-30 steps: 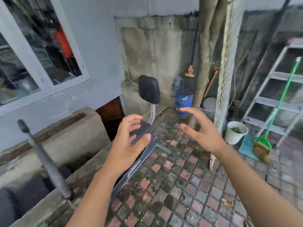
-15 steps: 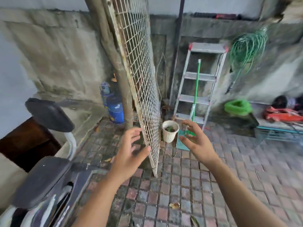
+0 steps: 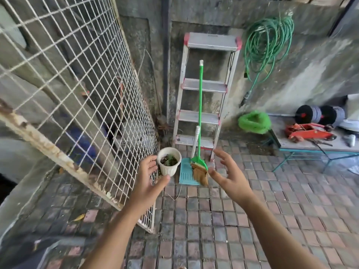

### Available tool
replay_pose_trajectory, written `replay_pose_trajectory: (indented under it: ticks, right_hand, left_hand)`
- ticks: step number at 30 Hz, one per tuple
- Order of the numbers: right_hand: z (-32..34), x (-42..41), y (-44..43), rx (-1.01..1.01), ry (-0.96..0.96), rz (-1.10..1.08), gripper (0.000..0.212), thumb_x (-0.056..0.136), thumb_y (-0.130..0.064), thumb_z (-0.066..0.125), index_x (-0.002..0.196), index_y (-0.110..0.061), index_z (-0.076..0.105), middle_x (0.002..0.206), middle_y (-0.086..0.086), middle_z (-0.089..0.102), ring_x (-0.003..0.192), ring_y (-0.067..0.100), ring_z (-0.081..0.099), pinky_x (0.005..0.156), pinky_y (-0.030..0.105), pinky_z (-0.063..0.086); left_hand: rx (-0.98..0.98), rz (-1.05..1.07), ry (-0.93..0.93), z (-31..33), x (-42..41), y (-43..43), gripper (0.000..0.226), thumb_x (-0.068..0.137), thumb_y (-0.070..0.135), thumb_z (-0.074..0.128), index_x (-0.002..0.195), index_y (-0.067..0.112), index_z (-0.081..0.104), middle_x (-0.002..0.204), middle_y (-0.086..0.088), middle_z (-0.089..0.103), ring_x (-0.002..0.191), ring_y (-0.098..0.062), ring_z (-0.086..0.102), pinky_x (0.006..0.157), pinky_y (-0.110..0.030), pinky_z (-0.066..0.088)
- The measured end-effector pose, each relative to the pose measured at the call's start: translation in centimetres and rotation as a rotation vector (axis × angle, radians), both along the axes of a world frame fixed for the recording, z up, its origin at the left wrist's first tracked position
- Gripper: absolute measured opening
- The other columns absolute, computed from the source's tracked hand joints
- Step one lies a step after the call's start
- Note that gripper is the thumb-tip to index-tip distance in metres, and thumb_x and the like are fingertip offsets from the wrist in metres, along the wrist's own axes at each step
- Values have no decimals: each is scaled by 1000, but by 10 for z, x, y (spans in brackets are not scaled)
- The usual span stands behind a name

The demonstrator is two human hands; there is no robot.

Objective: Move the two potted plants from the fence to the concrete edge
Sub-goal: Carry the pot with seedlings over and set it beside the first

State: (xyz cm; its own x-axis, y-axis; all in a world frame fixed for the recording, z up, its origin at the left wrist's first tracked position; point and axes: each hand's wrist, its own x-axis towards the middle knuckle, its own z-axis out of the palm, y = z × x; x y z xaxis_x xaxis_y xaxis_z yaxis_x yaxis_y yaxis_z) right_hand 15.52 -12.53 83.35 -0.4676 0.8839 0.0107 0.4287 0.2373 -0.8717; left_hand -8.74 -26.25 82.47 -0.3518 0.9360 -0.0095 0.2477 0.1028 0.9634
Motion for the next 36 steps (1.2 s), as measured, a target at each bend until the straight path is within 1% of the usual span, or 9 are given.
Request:
replay_pose_trajectory:
  ticks: [2,7,11,14,19,23,27,31,36]
  right_hand:
    - [-16,3,45,-16,-54,27,61,99,-30,73,153,-35,45,154,-14,46,138,9,48,113,32,43]
    - [-67,2,171,-160,-50,142,54,100,-19,73,144,-38,47,143,0,52,97,-28,61,62,-5,46]
    - [-101,0,250,-339,-72,268,63,100,-7,72,155,-14,43,136,1,57,112,-8,66,74,-1,49]
    - [-119,-16,298,-379,-102,351,69,94,-15,73,154,-6,41,128,1,60,101,-17,67,78,3,52]
    - [-160,-62,357,-395,-98,323,57,93,-32,77,143,-40,50,140,19,59,125,38,66,103,59,57]
    - [-218,-102,395,-412,-57,298,60,70,-64,74,124,-67,47,148,-3,54,134,25,58,111,46,52]
    - [-312,-140,436,-461,-22,318,54,80,-57,73,126,-71,47,147,-16,51,137,30,59,112,57,51]
    - [-436,-176,464,-433,59,393,63,97,-31,76,113,-83,45,129,-53,45,125,-23,46,99,3,42]
    - [-601,-198,480,-402,199,424,63,91,-25,79,132,-57,43,115,-65,48,117,-36,43,99,-3,38]
  left_hand:
    - [-24,38,-9,-13,1,38,104,58,93,66,142,44,29,148,4,40,137,-13,46,118,-38,39]
    - [-80,213,-13,-66,14,133,92,56,91,68,132,57,29,159,-6,40,137,-16,46,123,-51,39]
    - [-145,439,-156,-104,32,195,130,36,100,72,145,38,36,158,-10,44,139,-28,52,121,-58,40]
    - [-174,465,-180,-124,36,233,135,36,105,65,147,34,36,163,-12,42,138,-25,51,122,-58,38]
    - [-196,514,-149,-173,16,284,137,38,102,67,149,26,42,156,-3,44,134,-25,51,119,-55,38]
    - [-179,521,-178,-242,-22,323,98,57,70,74,143,36,40,162,-7,42,141,-30,51,120,-59,39]
    - [-173,570,-153,-334,-45,356,94,61,62,76,144,39,38,163,-6,39,143,-28,50,117,-50,38]
    - [-154,613,-27,-451,-54,375,105,62,81,74,150,38,36,161,0,37,145,-24,46,117,-40,35]
    - [-122,714,18,-600,-51,394,86,53,102,64,128,85,25,153,15,33,146,-9,41,113,-35,34]
